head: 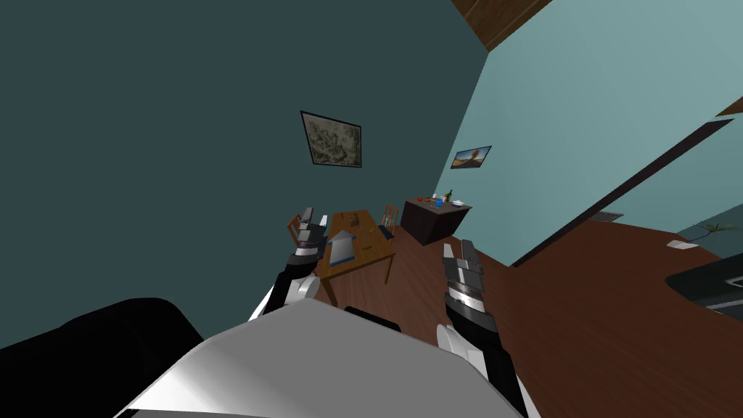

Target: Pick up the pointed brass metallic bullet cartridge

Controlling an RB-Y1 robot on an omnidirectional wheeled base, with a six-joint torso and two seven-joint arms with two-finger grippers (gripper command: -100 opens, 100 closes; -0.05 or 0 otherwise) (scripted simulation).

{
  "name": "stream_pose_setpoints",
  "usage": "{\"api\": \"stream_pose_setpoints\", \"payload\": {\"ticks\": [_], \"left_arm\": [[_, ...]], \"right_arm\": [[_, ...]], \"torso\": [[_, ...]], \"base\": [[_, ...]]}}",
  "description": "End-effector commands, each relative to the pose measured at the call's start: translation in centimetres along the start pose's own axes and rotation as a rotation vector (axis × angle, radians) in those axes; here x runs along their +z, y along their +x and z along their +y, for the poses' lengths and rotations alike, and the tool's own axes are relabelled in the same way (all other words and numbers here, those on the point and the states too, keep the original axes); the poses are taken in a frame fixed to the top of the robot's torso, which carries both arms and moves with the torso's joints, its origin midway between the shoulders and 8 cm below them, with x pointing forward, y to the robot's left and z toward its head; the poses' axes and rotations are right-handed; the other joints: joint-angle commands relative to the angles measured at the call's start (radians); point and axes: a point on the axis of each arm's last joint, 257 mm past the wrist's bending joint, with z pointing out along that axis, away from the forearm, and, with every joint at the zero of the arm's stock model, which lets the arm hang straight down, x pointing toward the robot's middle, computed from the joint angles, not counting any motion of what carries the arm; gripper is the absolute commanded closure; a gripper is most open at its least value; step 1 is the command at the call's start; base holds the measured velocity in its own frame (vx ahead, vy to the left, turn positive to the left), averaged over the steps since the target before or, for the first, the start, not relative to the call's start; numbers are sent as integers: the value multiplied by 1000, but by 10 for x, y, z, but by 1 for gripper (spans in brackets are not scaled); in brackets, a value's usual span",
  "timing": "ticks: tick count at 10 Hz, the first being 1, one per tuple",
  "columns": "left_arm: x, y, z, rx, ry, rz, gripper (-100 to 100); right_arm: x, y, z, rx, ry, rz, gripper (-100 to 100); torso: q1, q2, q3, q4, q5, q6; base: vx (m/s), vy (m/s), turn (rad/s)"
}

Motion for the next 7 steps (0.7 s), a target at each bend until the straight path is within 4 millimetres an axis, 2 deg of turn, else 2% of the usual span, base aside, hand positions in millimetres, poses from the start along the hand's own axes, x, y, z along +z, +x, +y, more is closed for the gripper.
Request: {"api": "stream_pose_setpoints", "payload": {"ticks": [1,4,7], "left_arm": [[-1,6,16,7,-40,43,-100],[-6,11,54,13,-138,96,-100],[-16,11,107,17,-278,131,-100]], "right_arm": [[0,0,0,0,0,0,0],[0,0,0,0,0,0,0],[0,0,0,0,0,0,0]], "torso": [[0,0,0,0,0,0],[-2,0,0,0,0,0],[-4,-1,0,0,-1,0]], "base": [[-6,-17,43],[-8,-41,51],[3,-71,70]]}}
